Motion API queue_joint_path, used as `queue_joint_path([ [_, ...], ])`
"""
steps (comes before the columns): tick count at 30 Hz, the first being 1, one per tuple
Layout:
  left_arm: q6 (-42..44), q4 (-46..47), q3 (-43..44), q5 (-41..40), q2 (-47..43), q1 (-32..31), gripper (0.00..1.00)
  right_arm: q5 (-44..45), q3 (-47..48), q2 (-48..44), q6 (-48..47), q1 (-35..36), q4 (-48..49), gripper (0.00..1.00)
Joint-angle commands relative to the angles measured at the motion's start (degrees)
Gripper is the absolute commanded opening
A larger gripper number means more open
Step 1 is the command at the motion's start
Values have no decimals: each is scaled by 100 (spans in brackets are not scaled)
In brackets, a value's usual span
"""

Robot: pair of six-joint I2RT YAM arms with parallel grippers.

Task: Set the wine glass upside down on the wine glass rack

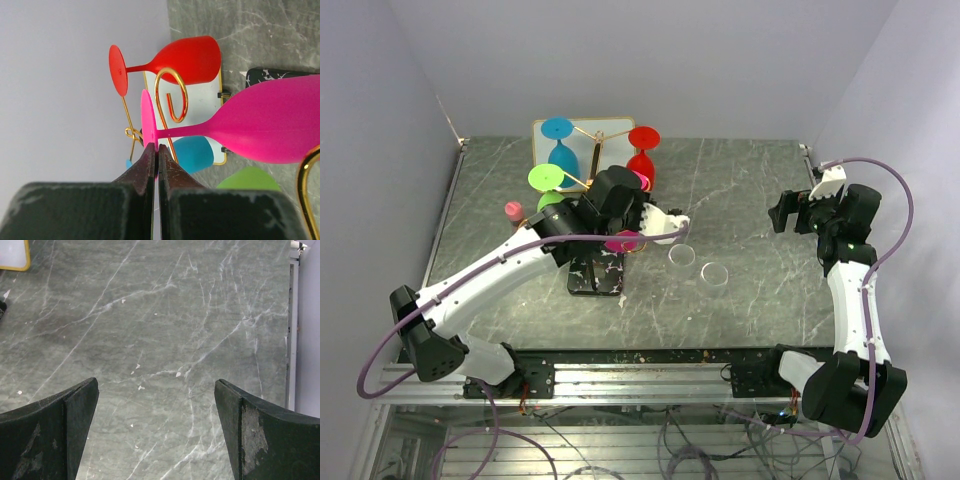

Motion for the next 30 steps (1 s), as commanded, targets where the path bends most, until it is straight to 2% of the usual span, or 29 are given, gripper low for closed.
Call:
queue_joint_path([
  [1,55,317,-42,-326,-112,85,7,-11,13,6,-55,-45,-13,99],
  [18,-425,721,400,-978,587,134,7,-29,22,-30,-72,-46,-22,99],
  [30,-752,627,661,-572,865,105,9,-72,22,-42,-90,-45,-53,99],
])
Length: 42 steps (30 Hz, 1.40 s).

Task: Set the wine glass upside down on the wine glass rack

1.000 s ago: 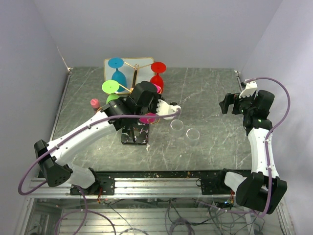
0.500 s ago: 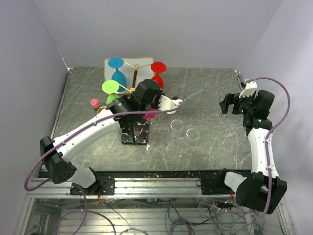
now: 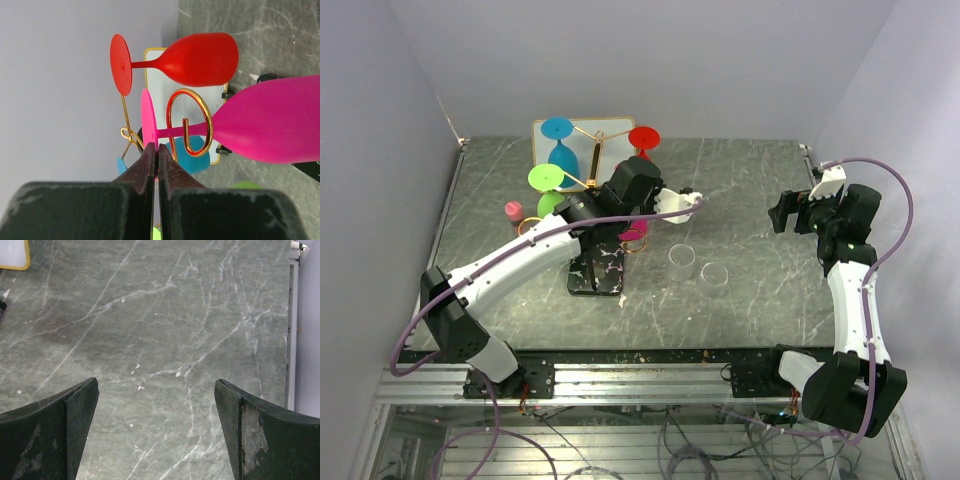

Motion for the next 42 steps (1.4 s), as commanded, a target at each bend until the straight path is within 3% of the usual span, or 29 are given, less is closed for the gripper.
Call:
queue_joint_path([
  [1,-113,173,223,115,19,-19,9,-68,22,-51,-75,-45,-49,99],
  [29,266,418,-81,439,-51,-398,12,-69,13,-56,-94,-45,-49,99],
  [42,249,-65,-130,539,-294,-440,12,-96,8,-57,-129,-45,-55,100],
])
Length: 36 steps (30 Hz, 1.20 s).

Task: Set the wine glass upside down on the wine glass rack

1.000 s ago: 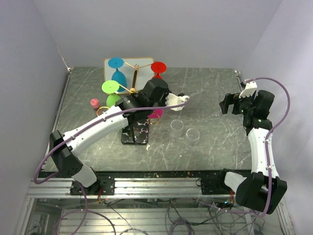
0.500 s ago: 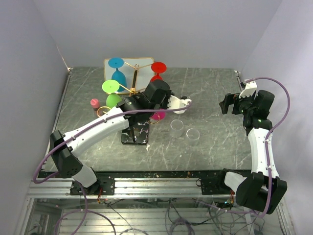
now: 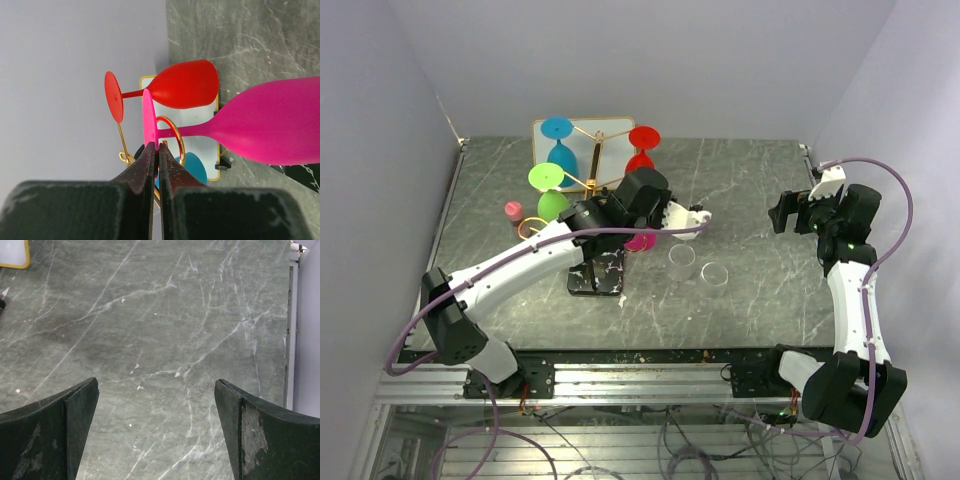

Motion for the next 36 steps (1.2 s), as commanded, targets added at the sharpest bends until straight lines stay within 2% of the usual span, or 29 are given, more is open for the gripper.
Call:
queue_joint_path([
  [1,-26,-207,-11,207,-260,-60,12,-87,11,-64,-78,-45,-51,100],
  [13,-116,-582,-102,225,-424,-59,12,-175,-5,-43,-220,-46,-73,100],
  [17,-132,-677,-134,207,-439,-59,16,-305,141,-51,-426,-45,-260,99],
  [25,-302,-999,9,306,-377,-59,25,-637,746,-143,-1111,-37,-1329,97],
  [36,-385,-1185,126,356,-321,-59,49,-1714,1561,-373,-2535,-19,-3596,93],
])
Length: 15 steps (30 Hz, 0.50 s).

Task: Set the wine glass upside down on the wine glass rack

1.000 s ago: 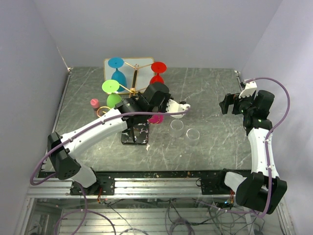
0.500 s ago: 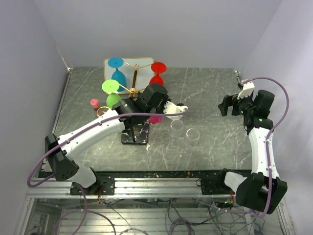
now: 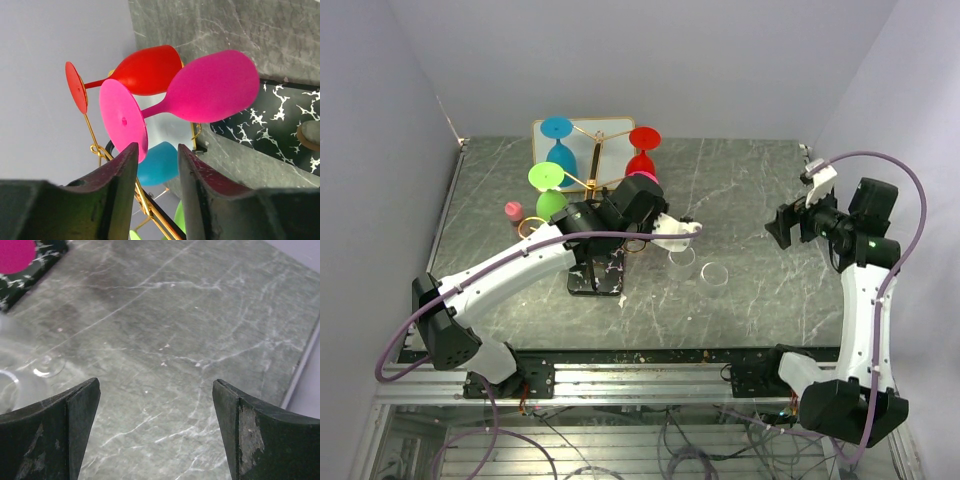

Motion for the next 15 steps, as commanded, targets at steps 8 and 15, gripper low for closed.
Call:
queue_joint_path([
  [8,-334,87,178,282,-354,-38,63,-1027,440,111,-1318,295,-1900,87],
  [15,-880,102,346,692,-710,196,76,-490,525,198,-912,1356,-1702,84],
])
